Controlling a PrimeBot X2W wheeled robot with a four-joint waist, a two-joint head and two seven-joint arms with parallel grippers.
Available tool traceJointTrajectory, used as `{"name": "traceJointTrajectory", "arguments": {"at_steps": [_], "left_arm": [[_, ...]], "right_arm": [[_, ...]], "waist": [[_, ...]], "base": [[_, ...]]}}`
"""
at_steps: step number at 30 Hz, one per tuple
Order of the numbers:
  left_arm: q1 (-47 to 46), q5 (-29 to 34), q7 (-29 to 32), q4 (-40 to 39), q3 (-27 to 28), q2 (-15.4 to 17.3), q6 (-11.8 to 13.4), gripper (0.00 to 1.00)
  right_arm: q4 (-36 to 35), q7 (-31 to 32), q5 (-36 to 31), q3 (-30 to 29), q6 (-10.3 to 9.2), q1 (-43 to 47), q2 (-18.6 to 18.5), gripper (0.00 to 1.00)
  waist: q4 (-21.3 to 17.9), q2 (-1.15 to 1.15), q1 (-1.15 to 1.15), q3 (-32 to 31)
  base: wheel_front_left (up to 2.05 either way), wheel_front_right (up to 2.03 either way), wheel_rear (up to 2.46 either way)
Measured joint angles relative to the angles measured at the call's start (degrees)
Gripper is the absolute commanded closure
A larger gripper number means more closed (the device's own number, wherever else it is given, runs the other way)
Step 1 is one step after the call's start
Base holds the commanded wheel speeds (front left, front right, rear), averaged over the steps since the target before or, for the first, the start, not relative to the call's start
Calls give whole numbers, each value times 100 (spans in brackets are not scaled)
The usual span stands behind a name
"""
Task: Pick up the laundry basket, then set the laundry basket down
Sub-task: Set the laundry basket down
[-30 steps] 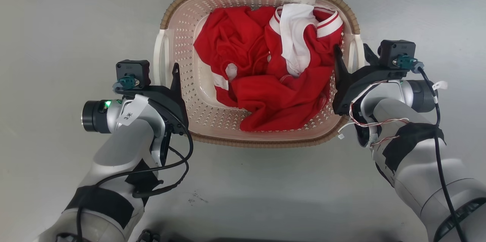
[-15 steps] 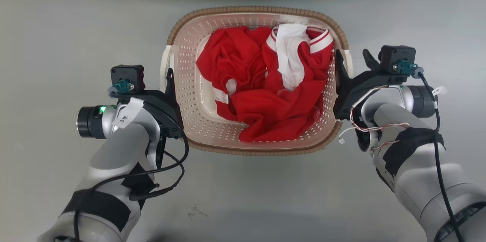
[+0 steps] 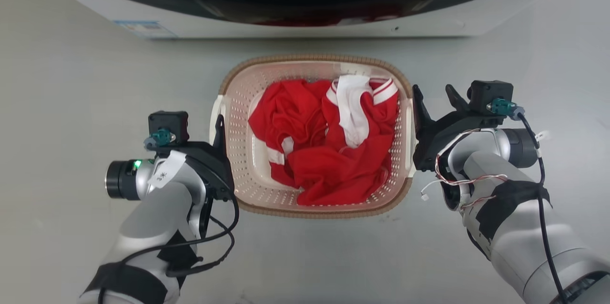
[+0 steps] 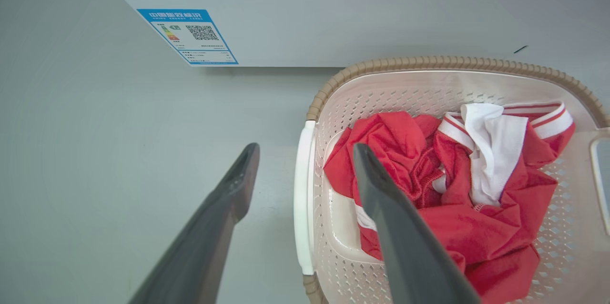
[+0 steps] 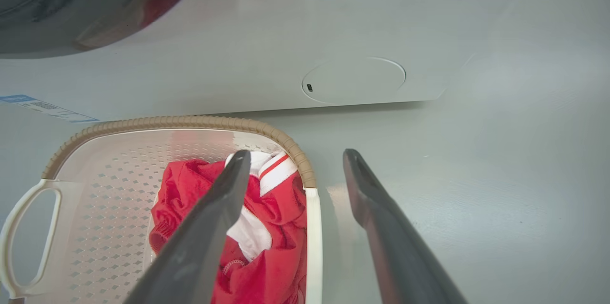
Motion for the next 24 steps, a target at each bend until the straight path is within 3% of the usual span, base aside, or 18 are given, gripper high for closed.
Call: {"name": "traceJointTrajectory", "arguments": {"at_steps": [11,24], "left_arm": [[530,47,0,-369,177,32,1,0],[1566,468,0,-1180,437,396,101,0]], "right_arm": [[-303,-1,-209,-231,44,466,7,0],[-1007,0,-509,-601,66,1577,-36,0]], "waist": [[-48,0,0,-892],[-105,-1,0,-2086]], "base": [[0,0,0],[0,0,0]]}}
